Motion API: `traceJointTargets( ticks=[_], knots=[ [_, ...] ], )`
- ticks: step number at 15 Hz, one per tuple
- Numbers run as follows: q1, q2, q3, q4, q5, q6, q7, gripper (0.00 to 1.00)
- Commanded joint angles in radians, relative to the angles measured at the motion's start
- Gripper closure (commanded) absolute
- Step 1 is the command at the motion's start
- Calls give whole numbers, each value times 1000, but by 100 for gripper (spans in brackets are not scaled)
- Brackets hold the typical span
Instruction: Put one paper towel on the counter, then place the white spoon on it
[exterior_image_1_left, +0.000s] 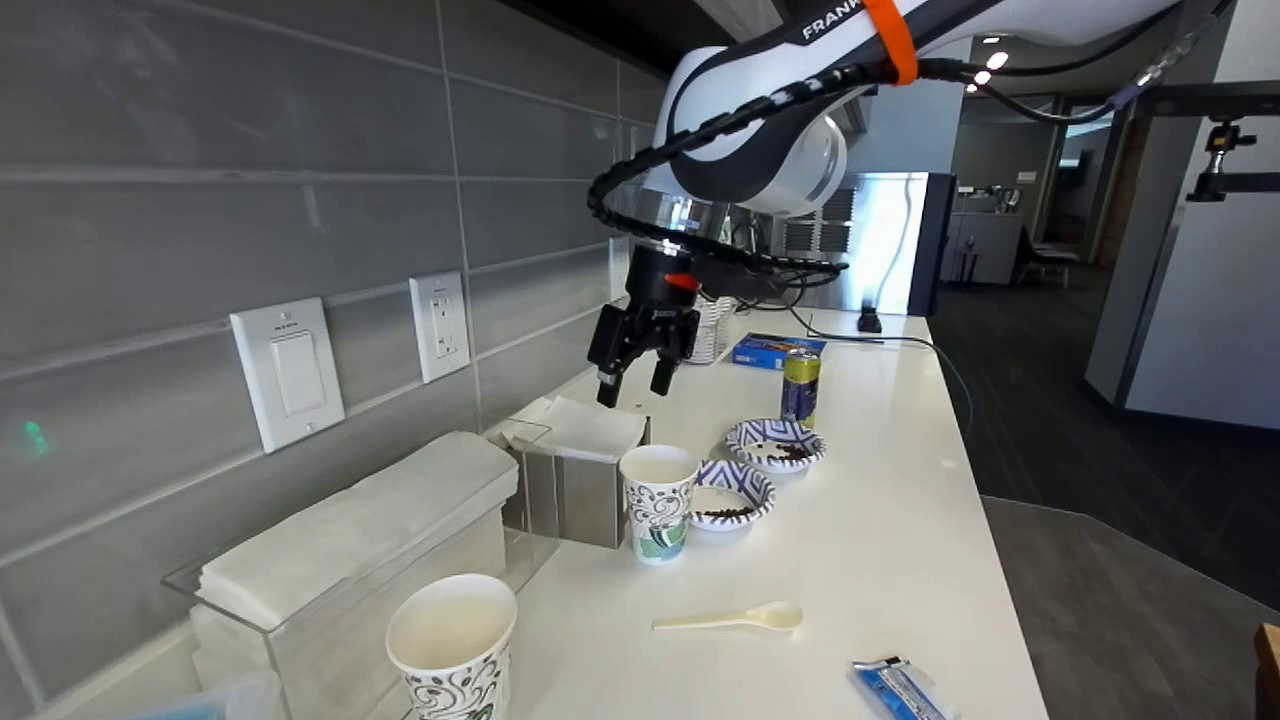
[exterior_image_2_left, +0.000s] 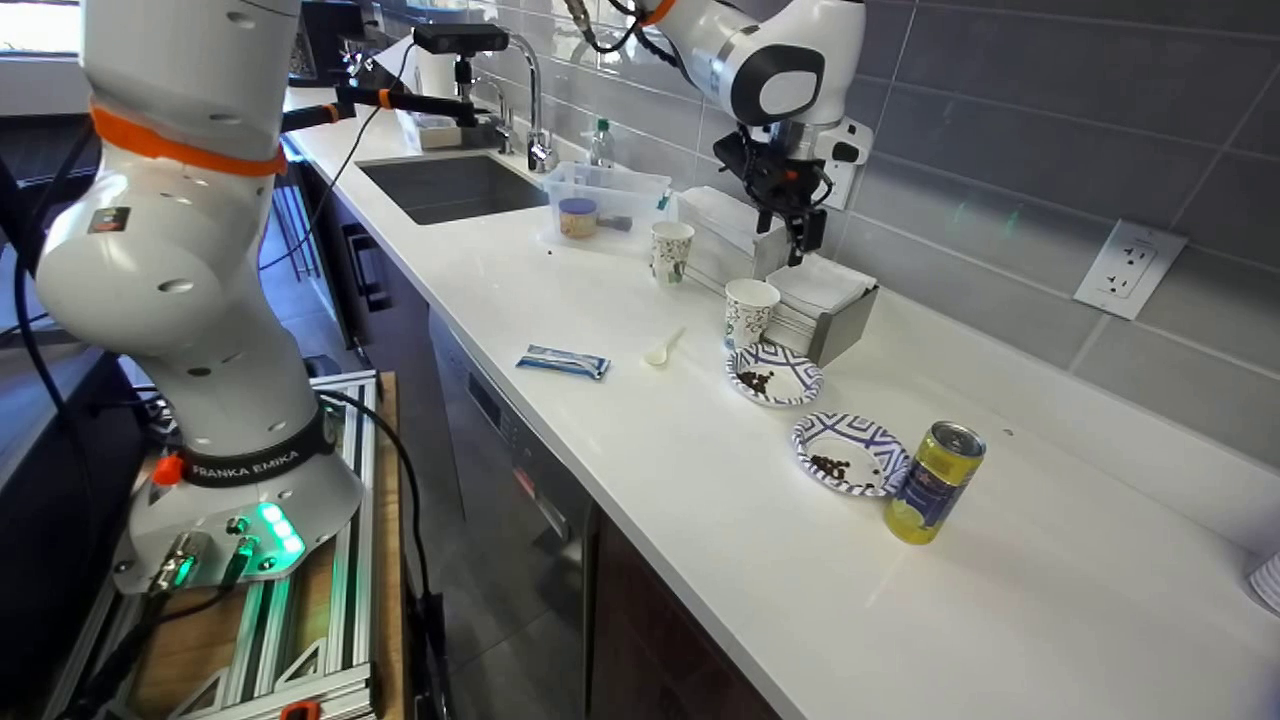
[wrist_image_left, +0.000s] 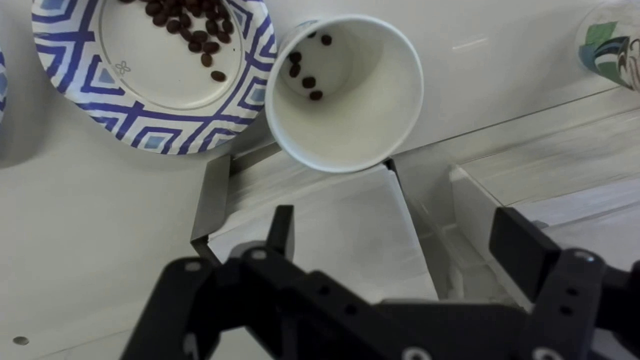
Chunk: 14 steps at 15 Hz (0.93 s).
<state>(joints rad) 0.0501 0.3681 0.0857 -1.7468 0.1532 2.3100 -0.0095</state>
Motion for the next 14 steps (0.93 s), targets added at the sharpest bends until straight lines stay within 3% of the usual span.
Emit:
traceJointTargets(
  ticks=[1,14],
  knots=[
    [1,0,-1,4,0,-4,1,0],
    [10,82,5,69,-100,28,-100,0]
  ],
)
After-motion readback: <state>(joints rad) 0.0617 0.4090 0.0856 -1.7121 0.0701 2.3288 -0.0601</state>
